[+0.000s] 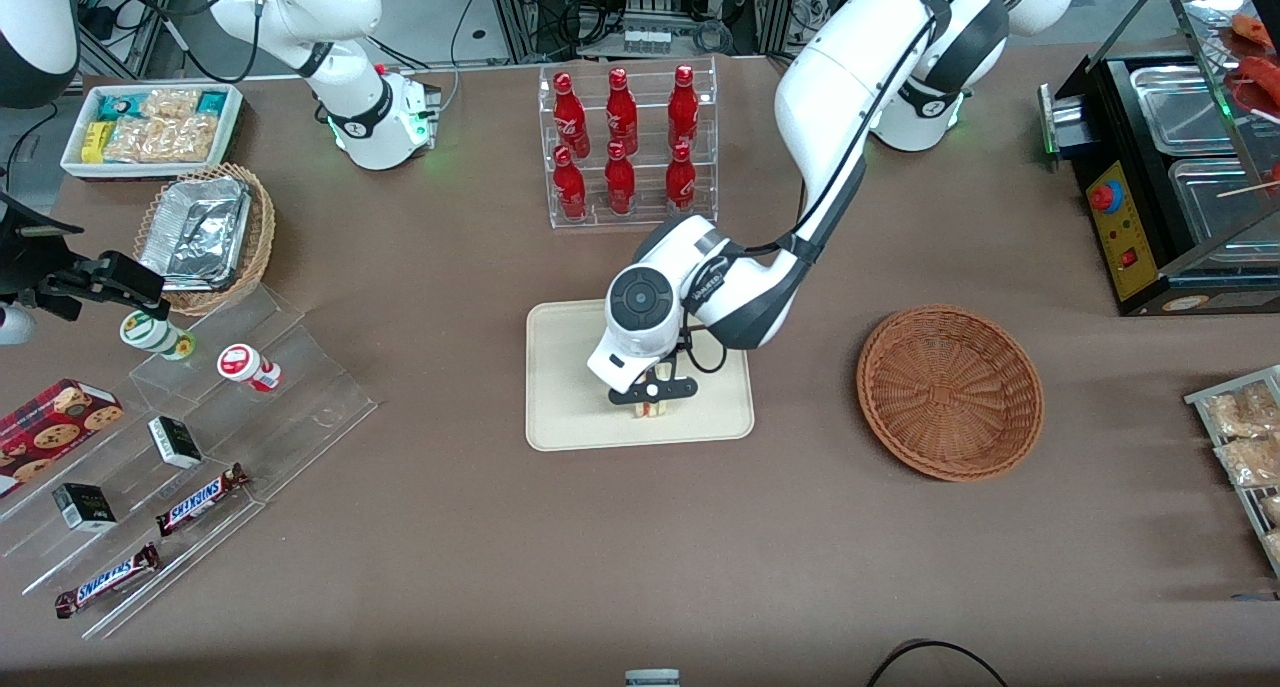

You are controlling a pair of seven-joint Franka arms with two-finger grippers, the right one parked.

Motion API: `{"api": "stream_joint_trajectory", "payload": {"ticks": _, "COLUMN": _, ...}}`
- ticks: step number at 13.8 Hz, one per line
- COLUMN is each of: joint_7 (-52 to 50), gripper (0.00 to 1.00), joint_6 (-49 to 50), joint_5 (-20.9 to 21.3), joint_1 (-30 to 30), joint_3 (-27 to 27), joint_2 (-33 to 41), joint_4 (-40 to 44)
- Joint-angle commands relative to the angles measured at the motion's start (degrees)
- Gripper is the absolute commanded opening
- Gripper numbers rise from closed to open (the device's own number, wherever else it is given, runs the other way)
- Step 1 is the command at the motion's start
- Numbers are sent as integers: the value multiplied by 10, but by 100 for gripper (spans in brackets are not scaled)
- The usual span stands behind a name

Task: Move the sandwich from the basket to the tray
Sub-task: 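Lower the sandwich onto the tray and open the left gripper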

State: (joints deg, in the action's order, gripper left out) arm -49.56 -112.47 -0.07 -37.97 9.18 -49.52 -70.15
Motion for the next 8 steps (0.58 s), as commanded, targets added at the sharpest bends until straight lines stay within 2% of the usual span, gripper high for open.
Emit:
{"api": "stream_joint_trajectory", "payload": {"ticks": 1, "joint_7": -20, "gripper": 0, "joint_6": 15, "joint_5": 6, "joint_1": -12, "joint_3": -7, "joint_2": -8, "joint_4": 18}}
{"api": "stream_joint_trajectory", "payload": {"ticks": 8, "joint_7": -65, "gripper": 0, "joint_6": 0, "joint_5": 8, "joint_1": -15, "joint_3": -7, "joint_2": -22, "joint_4": 19}}
